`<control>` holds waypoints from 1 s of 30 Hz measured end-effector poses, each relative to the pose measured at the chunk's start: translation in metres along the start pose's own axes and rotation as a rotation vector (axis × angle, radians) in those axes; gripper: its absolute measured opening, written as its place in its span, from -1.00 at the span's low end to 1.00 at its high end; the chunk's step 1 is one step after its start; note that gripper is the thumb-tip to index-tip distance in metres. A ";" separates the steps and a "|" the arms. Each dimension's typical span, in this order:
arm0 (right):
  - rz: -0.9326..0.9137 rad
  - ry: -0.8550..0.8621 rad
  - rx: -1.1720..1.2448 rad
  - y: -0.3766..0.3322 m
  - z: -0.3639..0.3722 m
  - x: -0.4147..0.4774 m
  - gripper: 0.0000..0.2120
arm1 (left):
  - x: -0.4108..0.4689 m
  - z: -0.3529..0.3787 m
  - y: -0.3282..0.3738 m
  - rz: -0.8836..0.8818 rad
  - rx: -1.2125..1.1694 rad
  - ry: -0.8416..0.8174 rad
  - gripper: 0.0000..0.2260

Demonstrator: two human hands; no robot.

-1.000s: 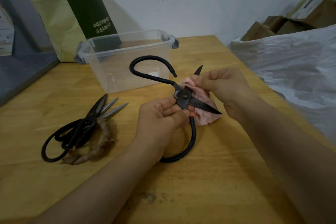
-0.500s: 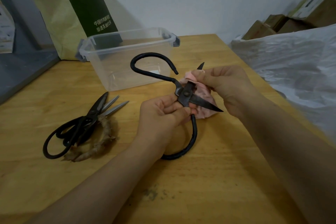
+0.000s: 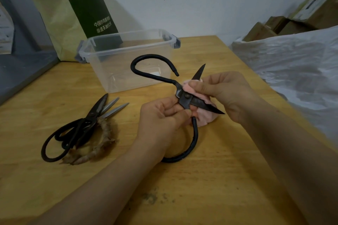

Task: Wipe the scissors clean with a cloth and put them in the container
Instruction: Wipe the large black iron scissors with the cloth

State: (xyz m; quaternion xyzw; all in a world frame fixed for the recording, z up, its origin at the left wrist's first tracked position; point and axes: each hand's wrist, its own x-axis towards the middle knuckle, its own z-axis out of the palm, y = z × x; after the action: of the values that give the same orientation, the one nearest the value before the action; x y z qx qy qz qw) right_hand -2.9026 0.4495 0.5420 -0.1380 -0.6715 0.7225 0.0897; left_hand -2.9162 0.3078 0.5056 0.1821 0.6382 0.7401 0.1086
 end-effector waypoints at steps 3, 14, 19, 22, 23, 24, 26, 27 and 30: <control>-0.078 0.137 0.136 -0.006 0.002 0.005 -0.87 | 0.000 0.001 -0.001 -0.006 0.003 0.006 -0.73; -0.087 0.172 0.167 -0.007 0.002 0.006 -0.84 | 0.001 0.001 -0.002 -0.014 0.000 0.015 -0.71; -0.021 0.059 0.123 -0.004 -0.001 0.002 -0.86 | -0.001 0.001 0.000 -0.018 -0.015 0.014 -0.72; 0.006 0.049 0.097 -0.004 -0.001 -0.001 -0.86 | -0.001 0.002 0.002 -0.009 -0.019 0.003 -0.73; -0.005 0.089 0.151 -0.007 -0.001 0.000 -0.85 | -0.002 0.003 0.002 0.001 -0.010 0.004 -0.73; -0.028 0.131 0.217 -0.011 0.000 0.002 -0.86 | -0.002 0.003 0.002 0.010 0.002 0.002 -0.73; -0.089 0.209 0.316 -0.015 -0.002 0.006 -0.88 | -0.002 0.004 0.002 0.020 0.027 -0.008 -0.73; -0.102 0.217 0.306 -0.015 -0.005 0.006 -0.86 | -0.002 0.004 0.002 0.022 0.034 -0.014 -0.73; -0.008 0.075 0.143 -0.006 -0.008 0.002 -0.85 | -0.001 0.004 0.002 0.011 0.017 -0.004 -0.75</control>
State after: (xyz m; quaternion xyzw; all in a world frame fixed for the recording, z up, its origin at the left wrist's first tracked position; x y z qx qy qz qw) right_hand -2.9026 0.4579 0.5474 -0.1557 -0.6147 0.7627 0.1275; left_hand -2.9138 0.3103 0.5077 0.1881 0.6430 0.7350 0.1044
